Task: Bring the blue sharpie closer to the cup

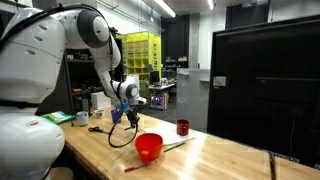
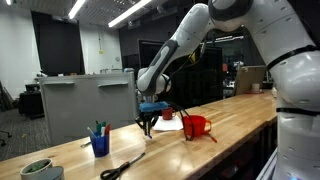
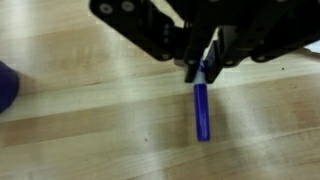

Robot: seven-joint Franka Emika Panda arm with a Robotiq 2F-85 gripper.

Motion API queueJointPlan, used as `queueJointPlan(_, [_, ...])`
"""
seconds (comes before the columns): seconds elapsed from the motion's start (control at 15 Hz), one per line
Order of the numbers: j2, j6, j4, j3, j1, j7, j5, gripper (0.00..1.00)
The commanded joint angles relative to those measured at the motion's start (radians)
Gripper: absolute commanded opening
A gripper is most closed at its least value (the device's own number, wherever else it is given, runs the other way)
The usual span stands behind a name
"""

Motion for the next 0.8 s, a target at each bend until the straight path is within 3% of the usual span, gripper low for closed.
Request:
queueJointPlan(0.0, [-0.050, 0.025, -0.048, -0.010, 0.016, -0.011, -0.014, 0.46])
queueJointPlan(0.33, [-0.123, 0.033, -0.037, -0.005, 0.018, -0.032, -0.026, 0.80])
queueJointPlan(0.53, [-0.203, 0.015, -0.012, -0.022, 0.017, -0.045, -0.111, 0.99])
queueJointPlan(0.73, [-0.270, -0.077, 0.034, -0.062, -0.025, -0.046, -0.254, 1.00])
